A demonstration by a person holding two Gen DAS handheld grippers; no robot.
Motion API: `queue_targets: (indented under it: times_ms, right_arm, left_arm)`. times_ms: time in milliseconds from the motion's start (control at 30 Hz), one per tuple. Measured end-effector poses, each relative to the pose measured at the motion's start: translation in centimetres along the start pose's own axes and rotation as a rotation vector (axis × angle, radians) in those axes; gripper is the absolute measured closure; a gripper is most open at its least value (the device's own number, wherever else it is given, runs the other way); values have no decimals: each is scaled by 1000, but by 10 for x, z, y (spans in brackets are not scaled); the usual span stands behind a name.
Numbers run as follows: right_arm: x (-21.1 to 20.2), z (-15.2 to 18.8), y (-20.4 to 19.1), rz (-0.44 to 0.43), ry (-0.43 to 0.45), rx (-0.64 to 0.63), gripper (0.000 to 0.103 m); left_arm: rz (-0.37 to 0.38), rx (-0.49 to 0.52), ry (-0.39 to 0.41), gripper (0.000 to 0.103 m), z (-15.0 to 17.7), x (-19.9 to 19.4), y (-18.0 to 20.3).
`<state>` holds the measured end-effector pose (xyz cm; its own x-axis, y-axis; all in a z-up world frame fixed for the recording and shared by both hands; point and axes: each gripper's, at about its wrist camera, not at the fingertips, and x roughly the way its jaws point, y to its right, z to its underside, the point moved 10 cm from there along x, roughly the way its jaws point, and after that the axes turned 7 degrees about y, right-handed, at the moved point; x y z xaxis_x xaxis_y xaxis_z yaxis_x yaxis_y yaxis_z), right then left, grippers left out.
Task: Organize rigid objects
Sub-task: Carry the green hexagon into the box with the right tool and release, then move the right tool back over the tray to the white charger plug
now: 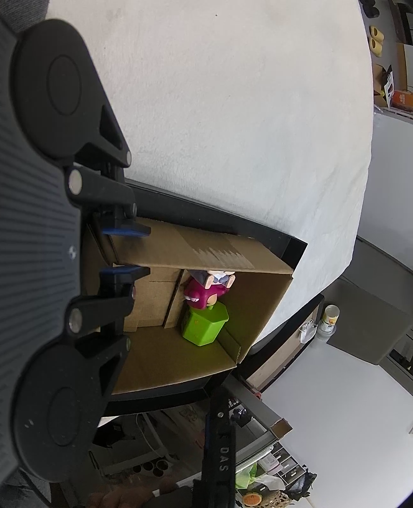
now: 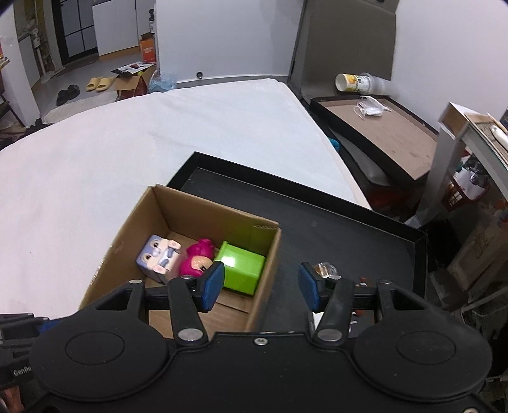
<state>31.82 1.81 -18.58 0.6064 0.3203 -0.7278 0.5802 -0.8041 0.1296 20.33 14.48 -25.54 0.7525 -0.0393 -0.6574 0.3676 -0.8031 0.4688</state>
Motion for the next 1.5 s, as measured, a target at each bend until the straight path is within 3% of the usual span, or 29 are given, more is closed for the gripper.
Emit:
queue_targets:
  times_ms: [633,900,1200,1500]
  right_arm:
    - [-3,48,63,-29,-48,74,42]
    - [15,71,80,-86,-43,108,26]
    - [46,100,91,-105,-83,110,25]
    - [66,101,94,-142,-88,100,25]
  left_arm:
    - [-34,30,12,87,1,1,6]
    - [-64,58,15,87,0,1,9]
    - [-103,74,9,87,0,5,13]
    - [-145,96,1,87,1,9,14]
